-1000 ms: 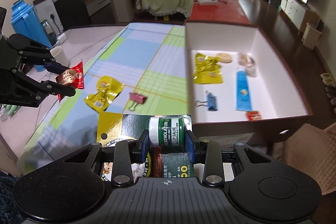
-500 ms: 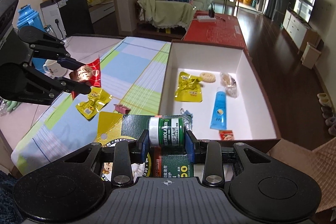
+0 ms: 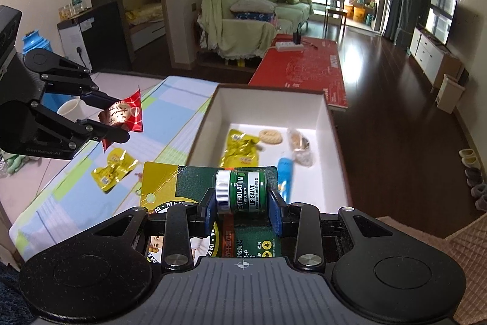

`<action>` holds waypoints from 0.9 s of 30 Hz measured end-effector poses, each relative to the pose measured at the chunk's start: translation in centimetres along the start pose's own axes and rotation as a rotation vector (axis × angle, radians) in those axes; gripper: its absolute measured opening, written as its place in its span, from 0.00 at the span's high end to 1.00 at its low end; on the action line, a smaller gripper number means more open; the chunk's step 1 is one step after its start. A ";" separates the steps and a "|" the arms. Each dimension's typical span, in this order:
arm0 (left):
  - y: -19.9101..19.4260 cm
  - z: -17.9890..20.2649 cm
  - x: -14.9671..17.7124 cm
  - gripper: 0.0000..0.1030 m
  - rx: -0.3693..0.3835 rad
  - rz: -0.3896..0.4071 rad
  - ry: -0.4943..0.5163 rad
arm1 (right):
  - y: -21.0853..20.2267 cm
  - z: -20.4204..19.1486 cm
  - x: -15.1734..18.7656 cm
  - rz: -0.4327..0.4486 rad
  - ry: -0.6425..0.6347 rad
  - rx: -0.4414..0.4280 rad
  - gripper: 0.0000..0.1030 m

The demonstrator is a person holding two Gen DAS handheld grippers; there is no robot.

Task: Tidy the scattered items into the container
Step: 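Carry the red candy packet and green card with both grippers over the box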

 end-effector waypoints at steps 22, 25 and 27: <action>10.6 -1.8 -5.2 0.74 0.071 -0.071 0.025 | 4.0 9.5 -3.6 -0.054 0.092 -0.027 0.67; 11.9 -2.0 -4.8 0.74 0.081 -0.089 0.025 | 5.1 10.2 -3.5 -0.078 0.094 -0.026 0.67; 12.7 -2.1 -4.5 0.74 0.089 -0.099 0.022 | 6.1 10.7 -3.3 -0.093 0.098 -0.033 0.67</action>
Point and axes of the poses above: each gripper's, at about its wrist camera, not at the fingertips, and y roughly the way its jaws point, z to its right, x to its underside, the point moved 8 cm from there along y, roughly the way its jaws point, and after that the axes turned 12 degrees about -x, right-handed, at the moved point
